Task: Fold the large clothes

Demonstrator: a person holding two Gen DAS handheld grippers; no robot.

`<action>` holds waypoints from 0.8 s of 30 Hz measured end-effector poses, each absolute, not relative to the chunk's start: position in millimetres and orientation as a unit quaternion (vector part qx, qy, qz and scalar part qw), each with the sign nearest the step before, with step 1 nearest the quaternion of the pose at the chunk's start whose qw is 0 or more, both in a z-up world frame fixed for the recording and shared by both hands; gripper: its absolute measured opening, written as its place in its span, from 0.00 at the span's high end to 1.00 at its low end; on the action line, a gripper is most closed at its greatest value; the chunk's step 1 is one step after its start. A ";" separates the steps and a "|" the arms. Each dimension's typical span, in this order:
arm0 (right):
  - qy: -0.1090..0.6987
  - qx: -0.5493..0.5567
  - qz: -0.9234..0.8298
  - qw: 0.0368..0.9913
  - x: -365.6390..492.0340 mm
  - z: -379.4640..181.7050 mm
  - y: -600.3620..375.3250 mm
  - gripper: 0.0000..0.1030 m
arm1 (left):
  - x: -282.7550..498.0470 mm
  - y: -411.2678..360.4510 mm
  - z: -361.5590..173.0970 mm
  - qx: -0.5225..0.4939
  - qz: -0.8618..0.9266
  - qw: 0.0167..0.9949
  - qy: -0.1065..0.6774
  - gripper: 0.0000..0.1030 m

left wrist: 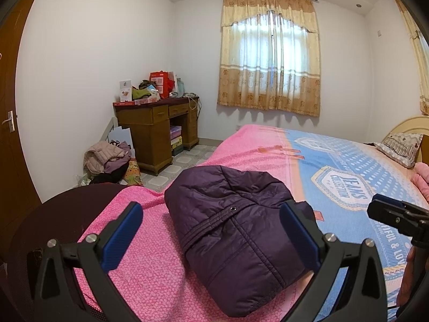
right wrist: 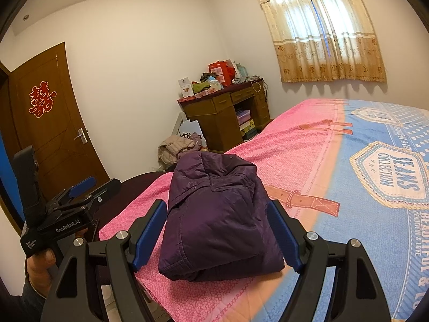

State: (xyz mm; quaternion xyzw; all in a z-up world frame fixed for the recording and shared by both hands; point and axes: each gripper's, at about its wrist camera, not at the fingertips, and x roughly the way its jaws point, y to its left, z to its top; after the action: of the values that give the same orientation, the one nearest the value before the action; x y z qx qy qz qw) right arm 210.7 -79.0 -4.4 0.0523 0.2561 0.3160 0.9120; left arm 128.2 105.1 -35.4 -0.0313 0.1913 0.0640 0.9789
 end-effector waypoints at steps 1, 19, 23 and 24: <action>0.256 0.051 0.316 0.912 210.6 -4.8 -79.3 0.25 | 128.9 105.4 -35.3 -0.032 0.064 0.979 0.192 0.00; 0.254 0.047 0.323 0.910 206.5 -6.9 -76.8 0.25 | 124.5 120.0 -24.9 -0.040 0.096 0.979 0.176 0.00; 0.260 0.045 0.324 0.908 207.0 -11.1 -75.0 0.25 | 125.7 122.4 -27.9 -0.044 0.100 0.978 0.177 0.00; 0.262 0.045 0.325 0.908 207.0 -12.2 -74.6 0.25 | 125.6 122.5 -28.4 -0.044 0.100 0.978 0.176 0.00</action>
State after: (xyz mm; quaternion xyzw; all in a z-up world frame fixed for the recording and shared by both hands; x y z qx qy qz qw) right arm 207.0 -74.6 -12.2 0.0447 0.2617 0.3248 0.9078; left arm 125.6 122.5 -28.4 -0.0445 0.1756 0.0998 0.9784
